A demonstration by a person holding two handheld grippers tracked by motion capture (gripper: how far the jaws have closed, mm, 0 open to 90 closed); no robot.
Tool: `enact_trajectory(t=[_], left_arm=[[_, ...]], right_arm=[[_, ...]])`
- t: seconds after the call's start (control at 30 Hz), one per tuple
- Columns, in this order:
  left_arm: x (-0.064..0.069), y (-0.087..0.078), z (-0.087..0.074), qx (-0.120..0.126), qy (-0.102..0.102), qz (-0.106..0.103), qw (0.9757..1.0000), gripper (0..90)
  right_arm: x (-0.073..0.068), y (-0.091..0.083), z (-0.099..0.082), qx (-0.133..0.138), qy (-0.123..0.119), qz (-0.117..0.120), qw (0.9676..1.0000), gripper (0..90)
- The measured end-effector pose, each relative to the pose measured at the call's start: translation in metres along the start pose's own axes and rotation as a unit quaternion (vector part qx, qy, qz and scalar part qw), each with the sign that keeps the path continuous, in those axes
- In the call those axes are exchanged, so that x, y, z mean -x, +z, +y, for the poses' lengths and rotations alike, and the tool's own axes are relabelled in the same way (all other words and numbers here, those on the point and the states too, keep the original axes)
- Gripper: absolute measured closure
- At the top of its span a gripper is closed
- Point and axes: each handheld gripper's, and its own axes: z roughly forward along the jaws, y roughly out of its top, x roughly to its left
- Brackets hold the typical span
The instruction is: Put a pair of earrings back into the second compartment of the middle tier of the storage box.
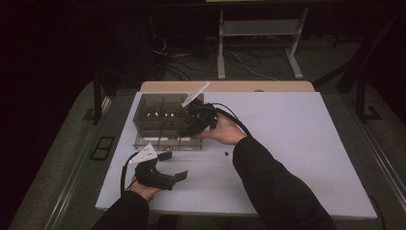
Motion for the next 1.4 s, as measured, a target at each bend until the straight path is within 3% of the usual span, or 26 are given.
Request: enact_trajectory(t=[0.07, 0.17, 0.3, 0.33, 0.37, 0.77, 1.4], left_arm=[[0.0, 0.0, 0.0, -0.001, 0.0, 0.0, 1.0, 0.0], [0.0, 0.0, 0.0, -0.001, 0.0, 0.0, 1.0, 0.0], [0.0, 0.0, 0.0, -0.003, 0.001, -0.001, 1.0, 0.0], [0.0, 0.0, 0.0, -0.003, 0.001, 0.0, 1.0, 0.0], [0.0, 0.0, 0.0, -0.002, 0.002, 0.0, 1.0, 0.0], [0.0, 0.001, 0.0, -0.002, 0.001, 0.001, 1.0, 0.0], [0.0, 0.001, 0.0, -0.004, 0.003, 0.001, 1.0, 0.0]], right_arm=[[0.001, -0.005, -0.004, 0.0, 0.001, 0.0, 1.0, 23.6], [0.003, -0.014, -0.011, 0.008, 0.025, 0.002, 0.9997, 11.5], [0.006, -0.023, -0.022, 0.011, 0.041, -0.002, 0.9991, 8.2], [0.006, -0.025, -0.024, 0.012, 0.045, -0.002, 0.9989, 0.3], [0.006, -0.027, -0.027, 0.01, 0.055, -0.009, 0.9984, 0.2], [0.01, -0.052, -0.059, 0.016, 0.073, -0.029, 0.9968, 0.4], [0.015, -0.036, -0.114, -0.02, 0.108, -0.022, 0.9937, 0.4]])
